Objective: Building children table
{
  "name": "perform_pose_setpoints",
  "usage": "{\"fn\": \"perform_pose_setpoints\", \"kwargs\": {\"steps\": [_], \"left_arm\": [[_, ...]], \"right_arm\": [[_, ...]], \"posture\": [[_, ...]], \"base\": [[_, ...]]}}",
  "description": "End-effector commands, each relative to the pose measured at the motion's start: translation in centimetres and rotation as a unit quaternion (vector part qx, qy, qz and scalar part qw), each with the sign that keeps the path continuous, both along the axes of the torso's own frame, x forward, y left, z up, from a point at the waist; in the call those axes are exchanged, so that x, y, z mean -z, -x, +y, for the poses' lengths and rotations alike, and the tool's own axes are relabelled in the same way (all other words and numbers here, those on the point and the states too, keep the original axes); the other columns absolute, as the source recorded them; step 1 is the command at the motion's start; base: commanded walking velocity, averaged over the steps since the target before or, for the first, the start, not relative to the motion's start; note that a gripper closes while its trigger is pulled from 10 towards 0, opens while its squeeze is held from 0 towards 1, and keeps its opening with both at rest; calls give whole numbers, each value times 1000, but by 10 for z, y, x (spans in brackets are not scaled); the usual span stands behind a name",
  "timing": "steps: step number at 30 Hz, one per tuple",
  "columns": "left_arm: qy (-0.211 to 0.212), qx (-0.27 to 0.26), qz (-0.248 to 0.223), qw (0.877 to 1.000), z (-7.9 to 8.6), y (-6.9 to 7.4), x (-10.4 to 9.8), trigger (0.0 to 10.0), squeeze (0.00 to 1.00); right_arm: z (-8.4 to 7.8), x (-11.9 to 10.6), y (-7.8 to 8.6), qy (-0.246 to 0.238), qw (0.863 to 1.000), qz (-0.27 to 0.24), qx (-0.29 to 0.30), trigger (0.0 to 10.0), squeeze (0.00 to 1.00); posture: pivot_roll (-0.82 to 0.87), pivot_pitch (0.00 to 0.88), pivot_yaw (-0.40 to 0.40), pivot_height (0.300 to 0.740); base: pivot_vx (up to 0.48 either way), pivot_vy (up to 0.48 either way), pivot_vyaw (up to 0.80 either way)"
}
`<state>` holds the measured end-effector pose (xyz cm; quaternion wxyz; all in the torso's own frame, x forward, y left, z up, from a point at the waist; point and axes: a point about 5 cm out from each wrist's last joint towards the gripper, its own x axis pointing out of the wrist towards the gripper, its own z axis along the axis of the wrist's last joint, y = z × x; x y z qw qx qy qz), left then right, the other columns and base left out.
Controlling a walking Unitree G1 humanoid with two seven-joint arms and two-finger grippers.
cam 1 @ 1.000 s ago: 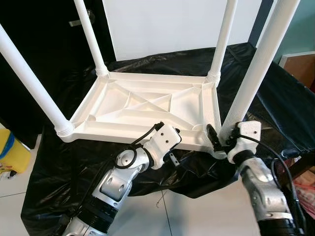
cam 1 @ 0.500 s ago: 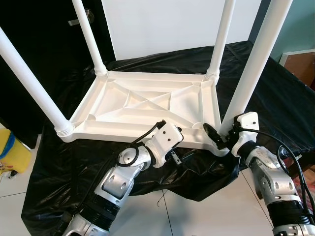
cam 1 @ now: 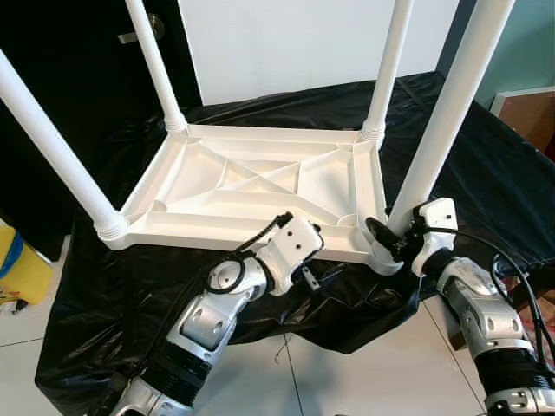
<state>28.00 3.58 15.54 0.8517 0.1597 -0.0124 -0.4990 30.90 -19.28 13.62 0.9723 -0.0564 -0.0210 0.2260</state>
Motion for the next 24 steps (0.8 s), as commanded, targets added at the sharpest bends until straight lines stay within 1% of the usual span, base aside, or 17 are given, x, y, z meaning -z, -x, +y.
{"fn": "perform_pose_setpoints", "kwargs": {"steps": [1, 4, 5, 8, 9, 11, 12, 14, 15, 18, 19, 20, 21, 23, 24], "left_arm": [[-9, -6, -3, 1000, 1, -1, 2, 10000, 0], [-9, -5, -1, 1000, 0, -1, 3, 10000, 0], [-9, -5, -1, 1000, 0, -1, 3, 10000, 0], [-8, -4, 0, 1000, 0, 0, 3, 10000, 0], [-8, -4, 0, 1000, 0, 0, 3, 10000, 0], [-9, -3, 1, 1000, 0, 0, 3, 10000, 0], [-9, -3, 1, 1000, 0, 0, 3, 10000, 0], [-9, -2, 2, 1000, 0, 1, 3, 10000, 0], [-9, -2, 2, 1000, 0, 1, 3, 10000, 0], [-10, 1, 3, 1000, -1, 1, 4, 10000, 0], [-10, 1, 3, 1000, -1, 1, 4, 10000, 0], [-10, 2, 3, 1000, -1, 1, 4, 10000, 0], [-10, 2, 3, 1000, -1, 1, 4, 10000, 0], [-10, 2, 3, 1000, -1, 1, 4, 10000, 0], [-10, 2, 3, 1000, -1, 1, 4, 10000, 0]], "right_arm": [[11, 14, 2, 7, 999, 31, -10, 10000, 0], [17, 17, 4, 10, 999, 33, 20, 10000, 0], [17, 17, 4, 10, 999, 33, 20, 10000, 0], [19, 22, 7, 14, 997, 38, 67, 10000, 0], [19, 22, 7, 14, 997, 38, 67, 10000, 0], [23, 25, 10, -1, 993, 43, 106, 10000, 0], [23, 25, 10, -1, 993, 43, 106, 10000, 0], [25, 26, 11, -18, 988, 49, 148, 10000, 0], [25, 26, 11, -18, 988, 49, 148, 10000, 0], [26, 27, 14, -37, 974, 54, 217, 10000, 0], [26, 27, 14, -37, 974, 54, 217, 10000, 0], [26, 28, 15, -41, 969, 55, 237, 10000, 0], [26, 28, 15, -41, 969, 55, 237, 10000, 0], [29, 30, 17, -51, 956, 57, 284, 10000, 0], [29, 30, 17, -51, 956, 57, 284, 10000, 0]], "posture": [[-174, 65, -6, 740], [-176, 68, -5, 740], [-176, 68, -5, 740], [-178, 70, -4, 740], [-178, 70, -4, 740], [-180, 71, -2, 740], [-180, 71, -2, 740], [-182, 72, 1, 740], [-182, 72, 1, 740], [-184, 74, 5, 740], [-184, 74, 5, 740], [-183, 75, 5, 740], [-183, 75, 5, 740], [-180, 75, 2, 740], [-180, 75, 2, 740]], "base": [[0, 0, 0], [0, 0, 0], [0, 0, 0], [0, 0, 0], [0, 0, 0], [0, 0, 0], [0, 0, 0], [0, 0, 0], [0, 0, 0], [0, 0, 0], [0, 0, 0], [0, 0, 0], [0, 0, 0], [0, 0, 0], [0, 0, 0]]}}
